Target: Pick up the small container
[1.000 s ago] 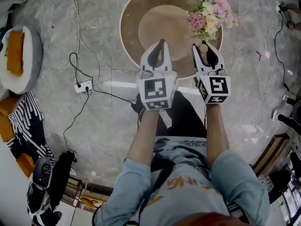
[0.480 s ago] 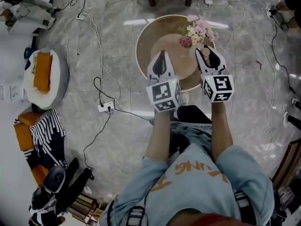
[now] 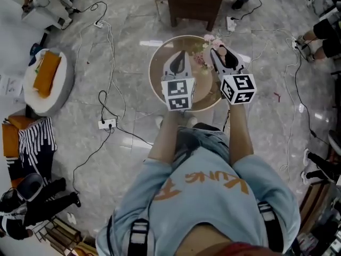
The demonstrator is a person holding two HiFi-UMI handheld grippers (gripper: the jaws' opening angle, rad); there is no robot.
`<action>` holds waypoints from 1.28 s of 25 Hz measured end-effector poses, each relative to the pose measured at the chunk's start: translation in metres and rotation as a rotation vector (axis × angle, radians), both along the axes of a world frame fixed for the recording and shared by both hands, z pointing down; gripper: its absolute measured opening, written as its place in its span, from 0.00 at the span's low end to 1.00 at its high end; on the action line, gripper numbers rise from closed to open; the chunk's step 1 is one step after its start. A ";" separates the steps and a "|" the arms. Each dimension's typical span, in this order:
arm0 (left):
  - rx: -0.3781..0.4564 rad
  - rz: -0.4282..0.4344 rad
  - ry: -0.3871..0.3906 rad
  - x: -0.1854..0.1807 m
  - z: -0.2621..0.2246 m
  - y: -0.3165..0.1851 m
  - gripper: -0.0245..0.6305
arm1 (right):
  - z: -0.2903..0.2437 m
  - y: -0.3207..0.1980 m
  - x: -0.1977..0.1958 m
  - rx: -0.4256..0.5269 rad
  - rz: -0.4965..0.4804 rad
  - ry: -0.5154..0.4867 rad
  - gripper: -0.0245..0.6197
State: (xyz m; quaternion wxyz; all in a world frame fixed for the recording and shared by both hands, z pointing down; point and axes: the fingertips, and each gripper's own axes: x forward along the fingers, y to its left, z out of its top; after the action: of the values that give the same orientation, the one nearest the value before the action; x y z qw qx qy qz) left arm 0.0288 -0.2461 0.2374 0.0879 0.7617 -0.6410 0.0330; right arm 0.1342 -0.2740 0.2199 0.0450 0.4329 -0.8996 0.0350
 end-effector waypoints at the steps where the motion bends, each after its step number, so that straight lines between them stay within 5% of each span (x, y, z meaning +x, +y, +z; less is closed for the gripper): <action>1: 0.010 0.006 -0.002 0.002 -0.005 0.001 0.07 | -0.005 0.002 -0.002 0.005 -0.011 -0.006 0.27; 32: 0.090 0.089 -0.045 0.043 -0.040 -0.017 0.07 | -0.032 -0.008 0.022 0.079 -0.008 0.016 0.27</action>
State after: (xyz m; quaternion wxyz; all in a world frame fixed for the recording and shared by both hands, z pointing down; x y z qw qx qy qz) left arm 0.0719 -0.2628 0.1973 0.0377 0.7917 -0.6092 0.0252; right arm 0.1562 -0.2816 0.1878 0.0352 0.4311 -0.9016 -0.0044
